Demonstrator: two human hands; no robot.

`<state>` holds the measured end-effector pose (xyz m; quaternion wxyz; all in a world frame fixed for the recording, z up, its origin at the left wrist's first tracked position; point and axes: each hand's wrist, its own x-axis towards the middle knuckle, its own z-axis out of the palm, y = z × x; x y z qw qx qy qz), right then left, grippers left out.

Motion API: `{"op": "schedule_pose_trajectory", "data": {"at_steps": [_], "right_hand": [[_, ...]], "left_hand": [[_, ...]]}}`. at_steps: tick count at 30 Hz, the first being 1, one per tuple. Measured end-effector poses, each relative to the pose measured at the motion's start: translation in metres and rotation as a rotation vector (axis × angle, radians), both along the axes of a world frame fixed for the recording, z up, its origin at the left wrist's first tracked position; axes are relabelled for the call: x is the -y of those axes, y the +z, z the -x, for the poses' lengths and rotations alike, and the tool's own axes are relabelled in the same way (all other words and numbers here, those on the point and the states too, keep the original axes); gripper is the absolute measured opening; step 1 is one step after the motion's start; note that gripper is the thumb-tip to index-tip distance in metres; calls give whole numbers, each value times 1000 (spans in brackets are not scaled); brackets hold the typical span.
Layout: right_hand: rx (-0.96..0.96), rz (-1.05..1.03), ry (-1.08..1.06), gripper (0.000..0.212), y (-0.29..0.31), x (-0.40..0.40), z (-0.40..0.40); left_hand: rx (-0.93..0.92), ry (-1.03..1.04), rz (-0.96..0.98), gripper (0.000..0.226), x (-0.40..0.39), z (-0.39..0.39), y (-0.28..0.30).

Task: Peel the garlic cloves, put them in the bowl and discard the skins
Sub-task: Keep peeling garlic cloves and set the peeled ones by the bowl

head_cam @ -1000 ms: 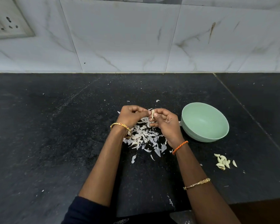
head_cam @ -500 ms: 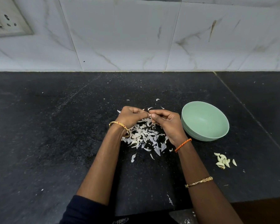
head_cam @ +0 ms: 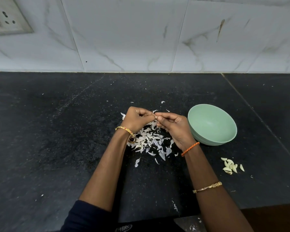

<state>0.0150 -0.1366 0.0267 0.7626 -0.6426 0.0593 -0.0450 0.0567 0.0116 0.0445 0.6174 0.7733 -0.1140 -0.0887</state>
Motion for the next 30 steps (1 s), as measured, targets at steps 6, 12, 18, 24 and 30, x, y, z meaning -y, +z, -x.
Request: {"op": "schedule_pose_trajectory", "data": {"at_steps": [6,12,18,24,30], "right_hand": [[104,352,-21,20,-5,-7,-1],[293,685,-126,18,-13,-11,-2],[217,464,-150,16,-17,-13,-1],[136,112,-118,18,-14,-15,2],[63,-120,-169,18,-11,-6,2]], "left_hand": [[-174,99,-3,13,1,0,1],[-271,76,-50,18,1,-1,2],[-475,123,-88,28,2,-4,1],[-557,112,-91,23,0,-5,2],[-540,200,-138,26,-8,-6,4]]}}
